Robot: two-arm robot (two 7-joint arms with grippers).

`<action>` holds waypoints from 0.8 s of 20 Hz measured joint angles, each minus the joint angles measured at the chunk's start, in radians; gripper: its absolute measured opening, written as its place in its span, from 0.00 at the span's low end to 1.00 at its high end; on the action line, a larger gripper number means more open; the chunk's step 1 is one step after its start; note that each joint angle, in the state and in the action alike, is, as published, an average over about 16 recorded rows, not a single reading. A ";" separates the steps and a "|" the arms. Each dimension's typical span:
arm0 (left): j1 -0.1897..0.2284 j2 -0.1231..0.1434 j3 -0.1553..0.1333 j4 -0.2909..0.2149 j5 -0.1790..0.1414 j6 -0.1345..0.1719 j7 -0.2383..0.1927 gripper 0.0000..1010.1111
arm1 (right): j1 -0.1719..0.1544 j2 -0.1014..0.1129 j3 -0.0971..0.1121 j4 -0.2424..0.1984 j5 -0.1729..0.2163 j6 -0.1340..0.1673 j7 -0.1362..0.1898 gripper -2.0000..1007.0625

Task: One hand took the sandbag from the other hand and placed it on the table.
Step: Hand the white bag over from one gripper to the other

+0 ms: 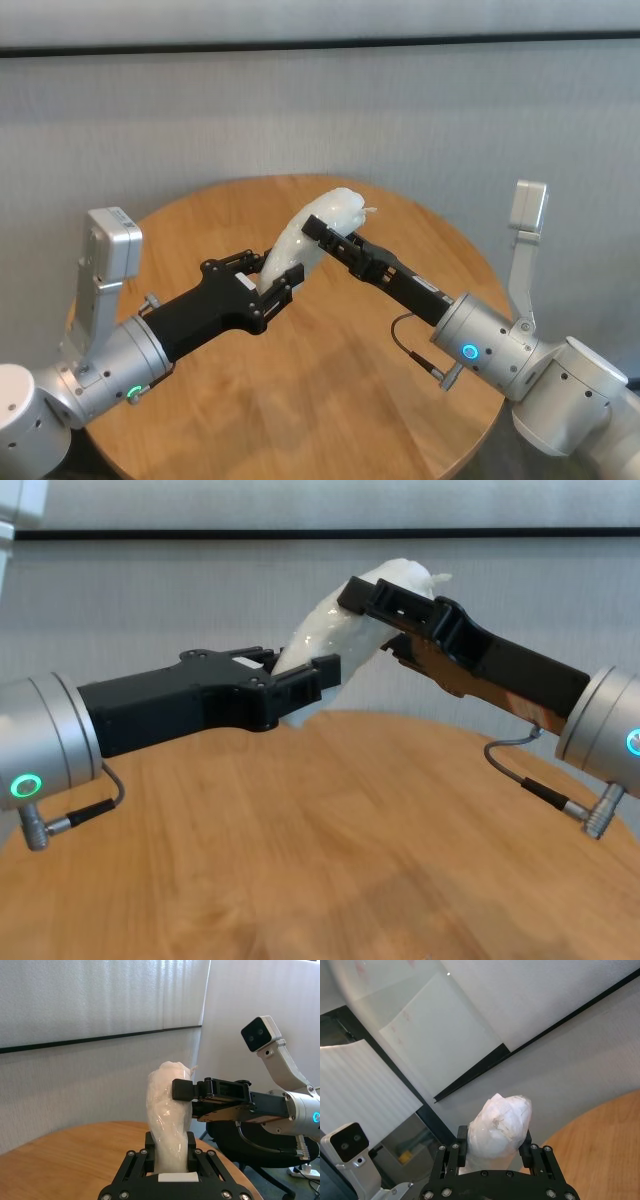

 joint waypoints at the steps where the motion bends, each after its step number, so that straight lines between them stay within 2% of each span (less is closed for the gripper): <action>1: 0.000 0.000 0.000 0.000 0.000 0.000 0.000 0.36 | 0.000 0.000 0.000 0.000 0.000 0.000 0.000 0.59; 11: 0.000 0.000 0.000 0.000 0.000 0.000 0.000 0.37 | 0.000 0.000 0.000 0.000 0.002 0.000 0.001 0.59; 16: 0.000 0.000 0.000 0.000 0.000 0.000 0.000 0.43 | -0.001 0.000 0.000 0.001 0.010 -0.001 0.003 0.59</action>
